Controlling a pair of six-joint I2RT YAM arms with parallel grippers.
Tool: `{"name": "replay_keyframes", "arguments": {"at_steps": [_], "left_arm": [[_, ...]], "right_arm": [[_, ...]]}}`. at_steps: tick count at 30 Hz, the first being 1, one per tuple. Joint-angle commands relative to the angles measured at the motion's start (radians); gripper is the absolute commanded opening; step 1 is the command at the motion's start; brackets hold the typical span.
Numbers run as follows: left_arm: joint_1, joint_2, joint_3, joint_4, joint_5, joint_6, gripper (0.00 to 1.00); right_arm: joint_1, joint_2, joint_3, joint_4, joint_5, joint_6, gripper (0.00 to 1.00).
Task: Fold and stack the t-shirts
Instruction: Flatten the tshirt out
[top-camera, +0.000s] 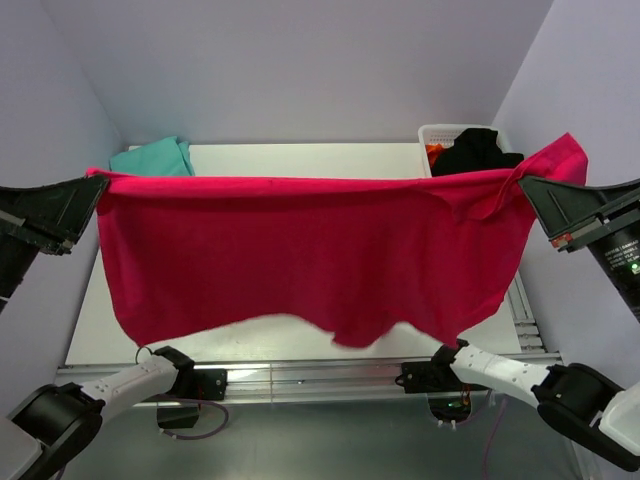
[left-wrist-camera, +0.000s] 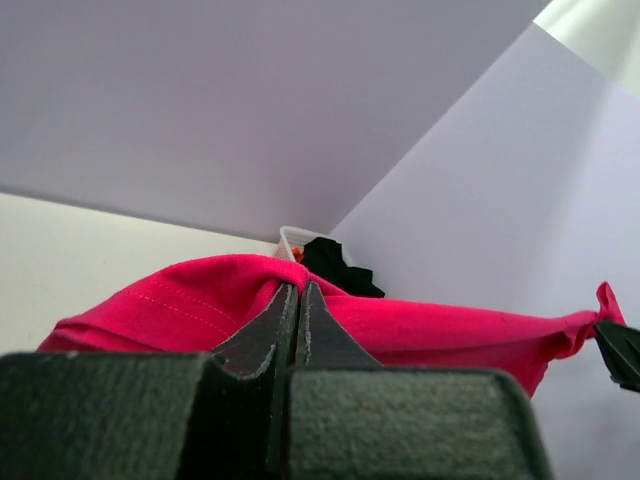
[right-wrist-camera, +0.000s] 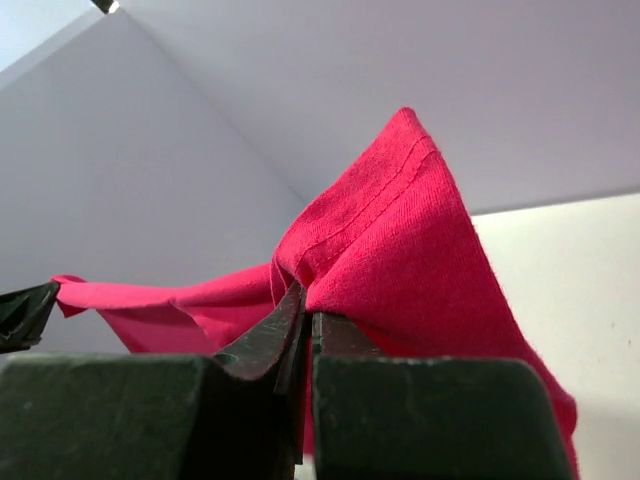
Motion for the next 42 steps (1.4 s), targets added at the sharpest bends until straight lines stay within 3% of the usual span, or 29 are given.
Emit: {"name": "replay_keyframes", "arguments": {"at_steps": [1,6,10,16,20,21,22,23,24,25,26,27,28,29,30,31,32,37,39,42], "left_arm": [[0.013,0.03,-0.021,0.11,0.025,0.068,0.0],[0.013,0.043,-0.303,0.261,-0.147,0.079,0.0],[0.016,0.088,-0.593,0.433,-0.26,0.036,0.0],[0.178,0.261,-0.932,0.655,-0.188,0.01,0.0],[0.293,0.505,-0.983,0.789,-0.182,-0.002,0.0],[0.315,0.64,-0.959,0.808,-0.165,-0.001,0.0],[0.356,0.722,-0.849,0.771,-0.166,-0.023,0.0],[0.375,0.813,-0.751,0.694,-0.195,-0.043,0.01],[0.393,1.0,-0.506,0.528,-0.199,-0.048,0.01],[0.419,1.087,-0.373,0.431,-0.224,-0.085,0.03],[0.43,1.158,-0.259,0.375,-0.225,-0.096,0.15],[0.451,1.236,-0.11,0.338,-0.217,-0.123,0.21],[0.461,1.249,-0.077,0.326,-0.206,-0.134,0.27],[0.468,1.243,-0.069,0.353,-0.193,-0.136,0.46],[0.474,1.195,-0.115,0.399,-0.176,-0.134,0.99],[0.481,1.164,-0.144,0.464,-0.162,-0.131,0.99],[0.485,1.133,-0.17,0.488,-0.153,-0.133,1.0],[0.49,0.998,-0.264,0.476,-0.16,-0.107,0.99],[0.49,0.921,-0.346,0.477,-0.157,-0.091,0.99],[0.487,0.805,-0.496,0.47,-0.15,-0.091,0.99]], "right_arm": [[-0.003,0.063,0.053,0.09,0.029,-0.057,0.0],[-0.003,0.191,-0.048,0.157,0.113,-0.086,0.0],[-0.013,0.325,-0.268,0.279,0.164,-0.094,0.0],[-0.141,0.515,-0.514,0.488,0.127,-0.025,0.0],[-0.207,0.759,-0.469,0.569,0.162,-0.023,0.0],[-0.223,0.831,-0.406,0.551,0.176,-0.014,0.0],[-0.24,0.997,-0.217,0.487,0.2,-0.005,0.0],[-0.27,1.096,-0.083,0.433,0.211,0.0,0.46],[-0.286,1.203,0.076,0.377,0.214,-0.002,0.88],[-0.301,1.395,0.389,0.285,0.201,-0.009,1.0],[-0.313,1.461,0.492,0.273,0.175,-0.014,1.0],[-0.336,1.48,0.53,0.284,0.147,-0.014,1.0],[-0.347,1.436,0.396,0.369,0.103,0.003,1.0],[-0.356,1.367,0.257,0.449,0.083,0.01,1.0],[-0.367,1.291,0.113,0.527,0.076,0.021,1.0],[-0.369,1.166,-0.098,0.642,0.087,0.035,1.0],[-0.37,1.125,-0.157,0.664,0.096,0.035,1.0],[-0.369,1.121,-0.029,0.377,0.09,0.033,1.0],[-0.365,1.085,-0.069,0.329,0.073,0.047,1.0],[-0.361,0.857,-0.38,0.495,-0.06,0.035,0.91]]}}
